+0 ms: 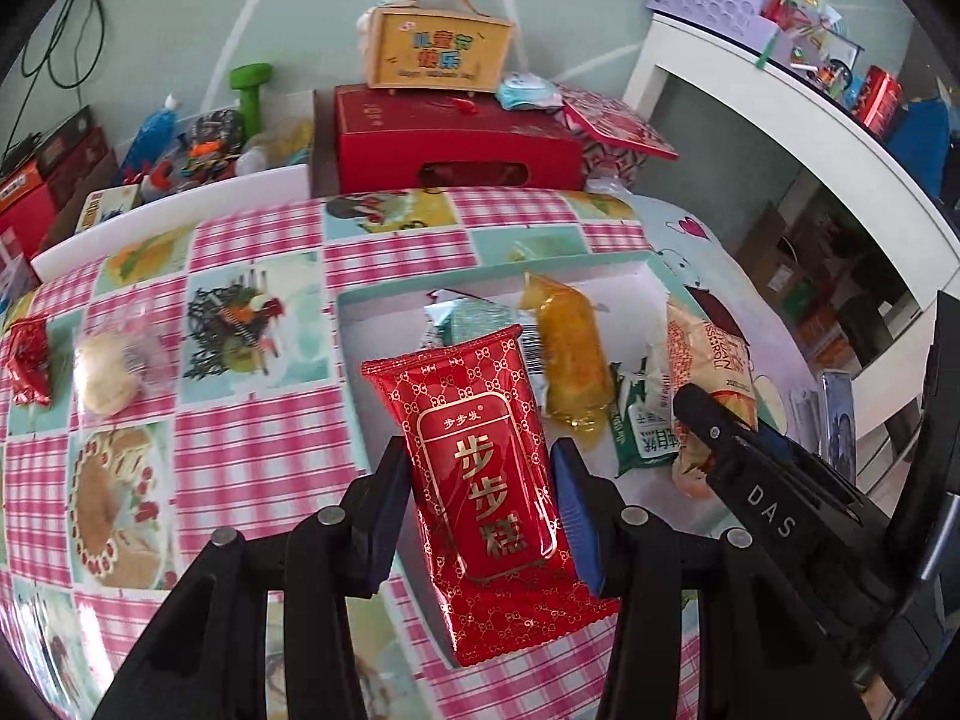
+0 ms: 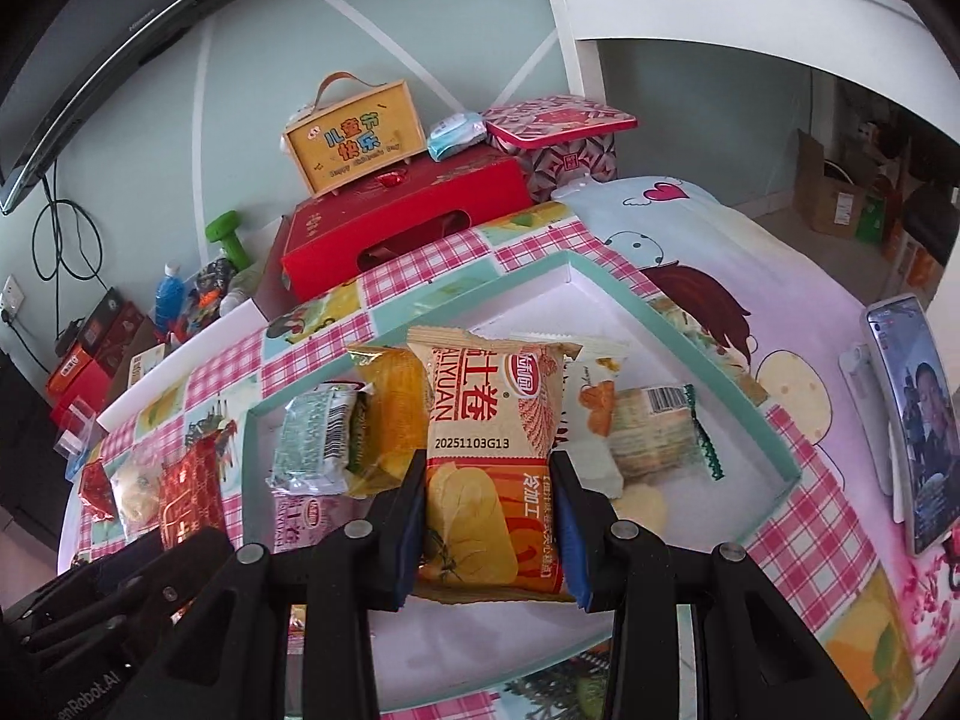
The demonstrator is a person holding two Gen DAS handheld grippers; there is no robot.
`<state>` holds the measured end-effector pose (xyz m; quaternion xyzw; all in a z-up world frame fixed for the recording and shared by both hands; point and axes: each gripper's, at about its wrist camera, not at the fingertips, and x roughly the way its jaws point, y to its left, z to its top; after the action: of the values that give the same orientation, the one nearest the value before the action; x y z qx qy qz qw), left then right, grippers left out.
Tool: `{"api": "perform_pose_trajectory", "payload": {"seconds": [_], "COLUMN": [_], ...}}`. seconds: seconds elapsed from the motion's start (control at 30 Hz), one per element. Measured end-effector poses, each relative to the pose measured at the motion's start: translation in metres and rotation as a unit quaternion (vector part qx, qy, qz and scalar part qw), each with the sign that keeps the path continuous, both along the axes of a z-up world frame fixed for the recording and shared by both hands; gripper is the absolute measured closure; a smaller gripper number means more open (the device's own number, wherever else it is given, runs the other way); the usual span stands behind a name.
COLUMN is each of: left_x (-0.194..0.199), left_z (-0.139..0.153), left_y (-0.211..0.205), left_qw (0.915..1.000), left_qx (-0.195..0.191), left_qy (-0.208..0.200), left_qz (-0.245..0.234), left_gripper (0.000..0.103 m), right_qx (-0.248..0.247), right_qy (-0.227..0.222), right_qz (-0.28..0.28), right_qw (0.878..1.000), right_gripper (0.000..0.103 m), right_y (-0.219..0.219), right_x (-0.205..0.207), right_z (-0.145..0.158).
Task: Organize snacks
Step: 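Carry the red cake pack and yellow roll bag over the white tray, then open both tools to drop the two snacks into the tray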
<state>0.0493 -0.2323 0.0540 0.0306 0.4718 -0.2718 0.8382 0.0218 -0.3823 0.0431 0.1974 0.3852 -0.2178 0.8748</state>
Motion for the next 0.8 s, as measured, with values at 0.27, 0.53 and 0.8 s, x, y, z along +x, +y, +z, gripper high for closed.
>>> {"api": "perform_pose_trajectory", "payload": {"seconds": [0.27, 0.53, 0.8], "left_x": [0.001, 0.005, 0.010], "left_z": [-0.009, -0.011, -0.006], "left_y": [-0.026, -0.034, -0.026], "left_qw": [0.9998, 0.9998, 0.9997], "left_qx": [0.004, -0.007, -0.020], "left_qy": [0.000, 0.005, 0.011], "left_qz": [-0.018, -0.016, -0.001], "left_gripper": [0.054, 0.054, 0.039], "right_qx": [0.006, 0.008, 0.012], "right_qy": [-0.003, -0.006, -0.007], "right_qz": [0.003, -0.004, -0.003], "right_qw": [1.000, 1.000, 1.000], "right_gripper": [0.063, 0.062, 0.062], "right_y": [-0.008, -0.014, -0.014], "right_x": [-0.003, -0.005, -0.005], "right_z": [-0.001, 0.000, 0.000]}}
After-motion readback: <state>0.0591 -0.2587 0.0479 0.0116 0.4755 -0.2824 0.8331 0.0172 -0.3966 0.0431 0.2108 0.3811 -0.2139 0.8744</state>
